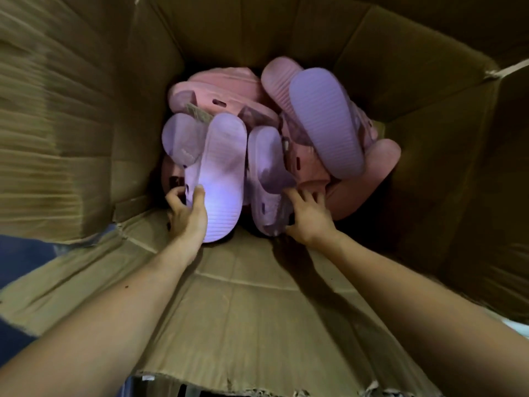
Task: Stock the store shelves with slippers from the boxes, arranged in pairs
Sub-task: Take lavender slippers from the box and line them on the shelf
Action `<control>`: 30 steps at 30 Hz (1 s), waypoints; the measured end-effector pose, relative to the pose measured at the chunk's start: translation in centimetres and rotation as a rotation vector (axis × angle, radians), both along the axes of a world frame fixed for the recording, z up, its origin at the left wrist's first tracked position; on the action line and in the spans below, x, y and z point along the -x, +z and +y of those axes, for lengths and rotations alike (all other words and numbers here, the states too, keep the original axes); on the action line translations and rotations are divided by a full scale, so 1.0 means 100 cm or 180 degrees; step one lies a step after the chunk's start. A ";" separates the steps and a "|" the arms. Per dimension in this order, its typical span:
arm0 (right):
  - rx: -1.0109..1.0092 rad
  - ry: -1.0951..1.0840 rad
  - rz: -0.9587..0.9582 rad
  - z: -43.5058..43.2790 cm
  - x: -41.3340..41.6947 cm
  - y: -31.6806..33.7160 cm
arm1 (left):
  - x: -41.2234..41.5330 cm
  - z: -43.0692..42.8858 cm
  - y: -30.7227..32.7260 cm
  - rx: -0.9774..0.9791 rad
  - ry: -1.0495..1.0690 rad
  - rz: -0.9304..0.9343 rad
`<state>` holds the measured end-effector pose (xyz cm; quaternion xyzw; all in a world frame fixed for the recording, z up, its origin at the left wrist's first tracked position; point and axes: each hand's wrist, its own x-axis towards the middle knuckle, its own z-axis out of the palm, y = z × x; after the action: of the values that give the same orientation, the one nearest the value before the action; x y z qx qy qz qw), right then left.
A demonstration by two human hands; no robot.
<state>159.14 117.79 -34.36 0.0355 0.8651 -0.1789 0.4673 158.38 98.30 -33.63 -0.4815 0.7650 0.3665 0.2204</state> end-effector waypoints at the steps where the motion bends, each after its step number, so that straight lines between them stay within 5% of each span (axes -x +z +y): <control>1: -0.0022 0.0181 0.0135 -0.001 0.005 0.001 | 0.002 0.002 0.001 -0.0140 0.0266 0.0009; 7: -0.0222 0.0583 -0.0035 0.000 0.025 0.000 | -0.005 0.017 0.012 -0.1900 0.1040 -0.0382; 15: -0.0246 0.0319 -0.0075 0.015 -0.013 0.000 | -0.003 0.017 0.005 -0.1873 0.1144 0.0019; 18: -0.0110 -0.0558 -0.0047 0.029 -0.018 0.001 | 0.000 0.010 0.004 -0.1773 0.0979 -0.0199; 23: 0.1232 -0.3509 -0.0129 0.025 0.001 0.024 | 0.003 0.014 0.014 -0.1904 0.0929 -0.0248; 30: 0.1487 -0.3921 0.0253 0.014 0.042 0.067 | 0.012 0.014 0.033 -0.0912 0.0530 0.0114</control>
<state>154.95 119.14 -27.63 0.4150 0.6416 -0.5977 0.2426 157.16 99.73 -30.37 -0.5003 0.6662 0.4974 0.2419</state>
